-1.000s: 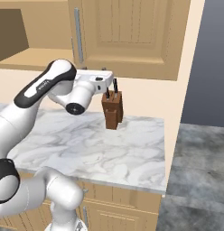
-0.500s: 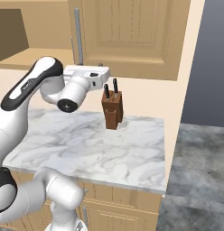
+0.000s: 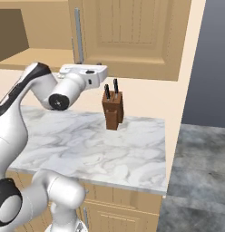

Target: Pick up the dish brush and soap dispenser from the sink, and place them back in the cabinet, and close the cabinet doors.

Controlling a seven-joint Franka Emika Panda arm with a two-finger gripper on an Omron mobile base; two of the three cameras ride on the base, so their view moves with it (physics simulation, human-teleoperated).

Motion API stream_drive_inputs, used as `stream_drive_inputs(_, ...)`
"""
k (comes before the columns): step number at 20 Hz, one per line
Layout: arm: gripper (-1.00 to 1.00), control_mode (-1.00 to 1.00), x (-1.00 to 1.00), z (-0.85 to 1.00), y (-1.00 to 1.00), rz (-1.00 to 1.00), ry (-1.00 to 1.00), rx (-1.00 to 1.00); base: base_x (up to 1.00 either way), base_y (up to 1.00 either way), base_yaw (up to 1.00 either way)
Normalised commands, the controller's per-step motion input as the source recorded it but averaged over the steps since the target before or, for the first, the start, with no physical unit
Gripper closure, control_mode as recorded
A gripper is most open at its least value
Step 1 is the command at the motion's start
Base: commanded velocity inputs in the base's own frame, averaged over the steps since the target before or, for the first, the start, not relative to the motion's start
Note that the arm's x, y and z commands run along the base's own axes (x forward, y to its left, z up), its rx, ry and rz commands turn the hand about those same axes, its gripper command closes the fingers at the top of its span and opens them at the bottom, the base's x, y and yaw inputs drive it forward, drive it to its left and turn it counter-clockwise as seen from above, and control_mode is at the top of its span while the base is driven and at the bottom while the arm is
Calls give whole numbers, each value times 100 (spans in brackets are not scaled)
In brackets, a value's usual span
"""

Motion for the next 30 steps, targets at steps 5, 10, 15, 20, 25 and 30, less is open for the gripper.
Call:
stream_drive_inputs(5,-100,-100,-44,47,0,-2,19,0,0,0,0)
stream_drive_inputs(10,-100,-100,-48,49,0,-2,22,0,0,0,0)
stream_drive_inputs(15,-100,-100,-52,51,0,-3,25,0,0,0,0)
stream_drive_inputs(20,-100,-100,-62,42,7,-3,28,0,0,0,0)
stream_drive_inputs(25,-100,-100,-61,8,14,-1,21,-2,0,0,0)
stream_drive_inputs(30,-100,-100,-43,-12,40,0,3,-5,0,0,0)
